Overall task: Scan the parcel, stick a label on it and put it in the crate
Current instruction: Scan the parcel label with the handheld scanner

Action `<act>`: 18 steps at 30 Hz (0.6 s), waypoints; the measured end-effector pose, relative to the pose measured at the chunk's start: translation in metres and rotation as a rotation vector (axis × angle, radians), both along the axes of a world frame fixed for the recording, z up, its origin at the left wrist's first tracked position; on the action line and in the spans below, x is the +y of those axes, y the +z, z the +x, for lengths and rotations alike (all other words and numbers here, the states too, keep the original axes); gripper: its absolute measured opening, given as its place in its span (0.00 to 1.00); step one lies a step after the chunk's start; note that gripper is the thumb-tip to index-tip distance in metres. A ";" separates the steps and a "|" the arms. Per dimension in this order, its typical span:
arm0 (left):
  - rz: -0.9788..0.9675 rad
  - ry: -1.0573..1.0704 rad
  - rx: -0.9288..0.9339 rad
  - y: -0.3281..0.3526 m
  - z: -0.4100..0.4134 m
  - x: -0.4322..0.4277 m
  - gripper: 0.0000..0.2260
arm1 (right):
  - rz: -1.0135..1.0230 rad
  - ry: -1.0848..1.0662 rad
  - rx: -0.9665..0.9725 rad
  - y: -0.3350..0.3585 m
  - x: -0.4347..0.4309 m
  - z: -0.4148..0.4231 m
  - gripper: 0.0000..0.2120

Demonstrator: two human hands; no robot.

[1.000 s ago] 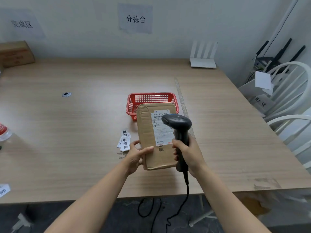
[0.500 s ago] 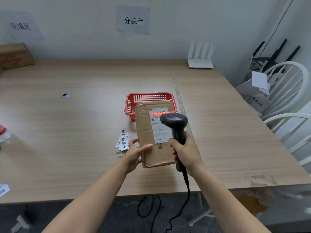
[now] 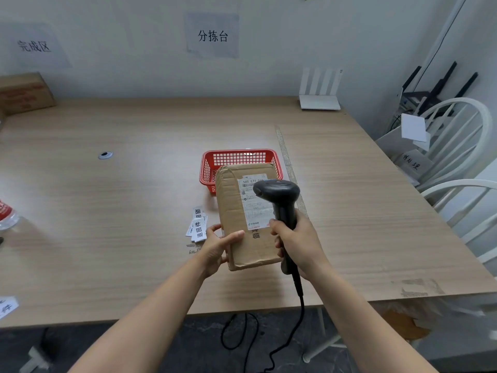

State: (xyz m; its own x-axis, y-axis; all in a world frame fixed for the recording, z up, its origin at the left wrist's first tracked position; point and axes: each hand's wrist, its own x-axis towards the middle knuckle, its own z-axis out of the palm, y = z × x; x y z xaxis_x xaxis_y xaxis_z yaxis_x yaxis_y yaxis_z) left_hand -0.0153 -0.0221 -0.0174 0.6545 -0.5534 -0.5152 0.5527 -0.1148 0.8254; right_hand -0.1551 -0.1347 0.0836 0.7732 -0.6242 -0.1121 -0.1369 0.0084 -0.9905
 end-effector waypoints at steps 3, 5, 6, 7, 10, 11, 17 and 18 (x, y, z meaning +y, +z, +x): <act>0.028 -0.003 0.033 -0.002 0.000 0.000 0.34 | 0.007 -0.021 0.003 -0.001 -0.003 -0.002 0.04; 0.057 -0.017 0.048 -0.002 -0.001 0.000 0.34 | 0.005 -0.028 0.016 -0.002 -0.007 -0.003 0.03; 0.076 -0.021 0.052 -0.002 -0.001 -0.001 0.34 | 0.004 -0.032 0.026 -0.004 -0.009 -0.003 0.04; 0.099 -0.024 0.054 -0.002 0.000 -0.002 0.33 | 0.006 -0.037 0.039 -0.006 -0.011 -0.002 0.05; 0.175 -0.037 0.062 -0.003 0.001 -0.003 0.32 | 0.013 -0.058 0.083 -0.015 -0.018 -0.002 0.06; 0.196 -0.041 0.063 -0.005 0.001 -0.003 0.31 | 0.011 -0.068 0.100 -0.018 -0.021 -0.002 0.05; 0.200 -0.011 0.107 -0.023 -0.002 -0.006 0.32 | 0.016 -0.118 0.161 -0.037 -0.040 -0.005 0.04; 0.196 -0.001 0.109 -0.024 -0.001 -0.007 0.32 | 0.020 -0.122 0.163 -0.039 -0.043 -0.005 0.04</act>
